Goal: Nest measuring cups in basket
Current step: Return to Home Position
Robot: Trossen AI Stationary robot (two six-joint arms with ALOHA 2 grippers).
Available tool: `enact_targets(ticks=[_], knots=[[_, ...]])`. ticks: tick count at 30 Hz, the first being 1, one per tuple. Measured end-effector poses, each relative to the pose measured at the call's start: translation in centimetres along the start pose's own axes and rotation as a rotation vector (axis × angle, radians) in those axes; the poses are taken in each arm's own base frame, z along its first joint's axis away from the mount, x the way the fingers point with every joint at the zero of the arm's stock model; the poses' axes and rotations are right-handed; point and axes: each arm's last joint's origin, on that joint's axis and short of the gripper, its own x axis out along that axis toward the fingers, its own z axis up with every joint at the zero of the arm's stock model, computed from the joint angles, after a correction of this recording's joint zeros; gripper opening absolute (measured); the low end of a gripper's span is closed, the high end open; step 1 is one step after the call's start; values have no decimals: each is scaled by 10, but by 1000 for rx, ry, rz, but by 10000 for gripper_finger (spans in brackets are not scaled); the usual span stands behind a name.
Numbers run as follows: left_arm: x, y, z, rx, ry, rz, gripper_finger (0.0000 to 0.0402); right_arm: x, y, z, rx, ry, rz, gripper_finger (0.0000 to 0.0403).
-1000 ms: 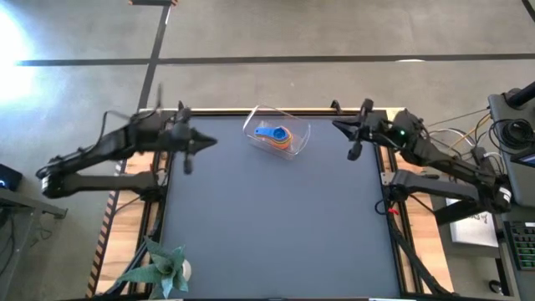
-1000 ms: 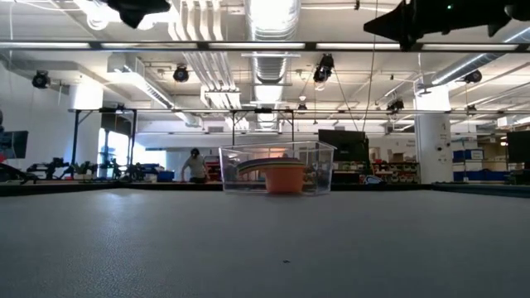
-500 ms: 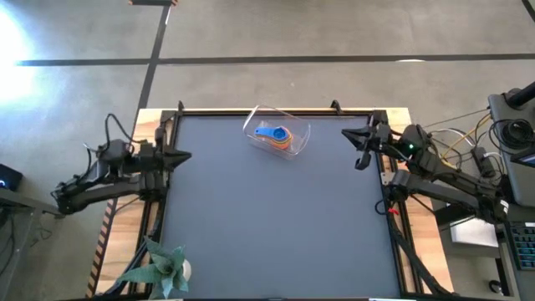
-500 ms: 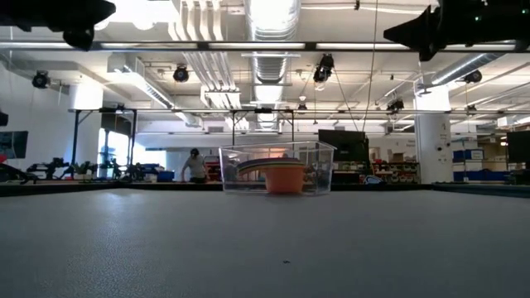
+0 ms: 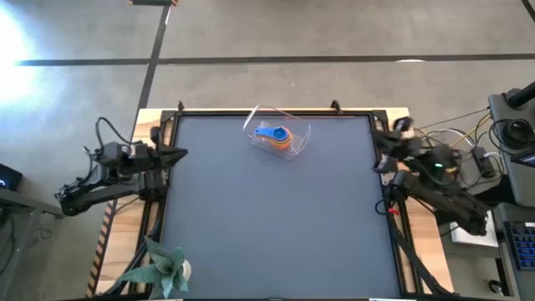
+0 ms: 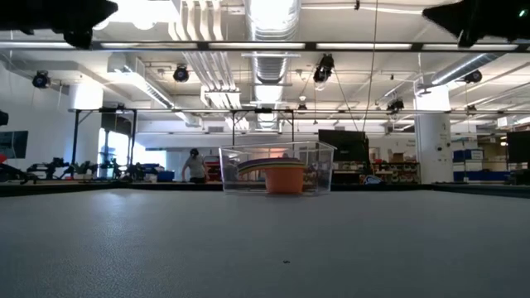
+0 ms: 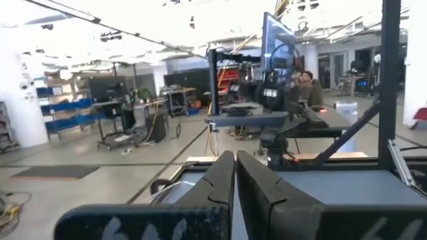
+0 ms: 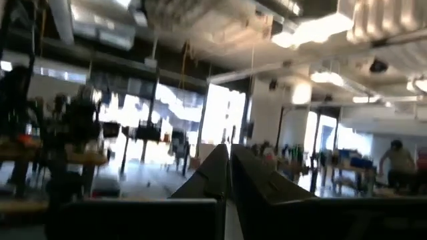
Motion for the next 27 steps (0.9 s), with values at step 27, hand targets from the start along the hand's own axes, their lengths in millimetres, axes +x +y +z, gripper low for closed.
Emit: enact_targets(ticks=[27], knots=[[25,-10,-100,-135,53,-72,0,-9,12,-98,89,320,-58,9]])
